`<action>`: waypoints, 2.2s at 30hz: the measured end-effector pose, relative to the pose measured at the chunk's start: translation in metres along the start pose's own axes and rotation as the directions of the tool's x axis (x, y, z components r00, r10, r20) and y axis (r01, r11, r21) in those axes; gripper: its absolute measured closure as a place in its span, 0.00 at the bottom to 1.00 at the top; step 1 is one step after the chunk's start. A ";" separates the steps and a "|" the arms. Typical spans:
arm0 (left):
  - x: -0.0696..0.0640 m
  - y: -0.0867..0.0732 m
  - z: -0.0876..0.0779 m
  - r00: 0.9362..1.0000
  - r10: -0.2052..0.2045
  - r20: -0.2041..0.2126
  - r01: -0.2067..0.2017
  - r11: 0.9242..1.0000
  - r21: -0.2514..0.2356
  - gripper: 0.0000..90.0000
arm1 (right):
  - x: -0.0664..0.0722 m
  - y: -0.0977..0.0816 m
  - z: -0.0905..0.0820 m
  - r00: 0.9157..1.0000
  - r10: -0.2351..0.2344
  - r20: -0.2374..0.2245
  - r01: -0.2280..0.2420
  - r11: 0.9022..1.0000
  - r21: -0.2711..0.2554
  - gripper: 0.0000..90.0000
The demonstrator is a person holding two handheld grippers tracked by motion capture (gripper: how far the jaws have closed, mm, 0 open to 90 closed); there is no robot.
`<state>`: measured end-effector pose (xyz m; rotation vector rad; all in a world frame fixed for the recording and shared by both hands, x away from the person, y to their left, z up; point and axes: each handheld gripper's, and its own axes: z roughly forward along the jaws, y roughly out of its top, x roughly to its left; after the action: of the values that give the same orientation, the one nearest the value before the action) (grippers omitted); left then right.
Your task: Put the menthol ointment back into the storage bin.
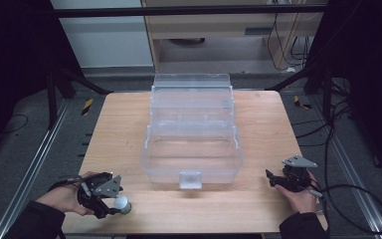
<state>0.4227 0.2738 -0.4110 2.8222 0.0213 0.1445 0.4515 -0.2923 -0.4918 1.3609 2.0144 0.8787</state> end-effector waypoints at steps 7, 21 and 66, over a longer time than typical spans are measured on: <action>0.000 0.000 0.005 1.000 0.021 0.013 -0.021 1.000 0.023 0.42 | 0.000 0.000 0.001 1.000 -0.003 -0.003 0.003 1.000 0.005 0.22; 0.005 0.007 0.018 0.998 0.058 0.031 -0.060 0.996 0.067 0.50 | 0.001 0.000 0.002 1.000 0.000 -0.013 0.000 1.000 0.014 0.23; 0.024 0.037 -0.045 1.000 -0.012 -0.028 0.014 0.995 0.099 0.56 | 0.001 -0.001 0.002 1.000 -0.002 -0.028 0.003 1.000 0.022 0.24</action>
<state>0.4417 0.2534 -0.3548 2.9189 0.0546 0.1846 0.4520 -0.2913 -0.4940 1.3647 2.0524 0.8815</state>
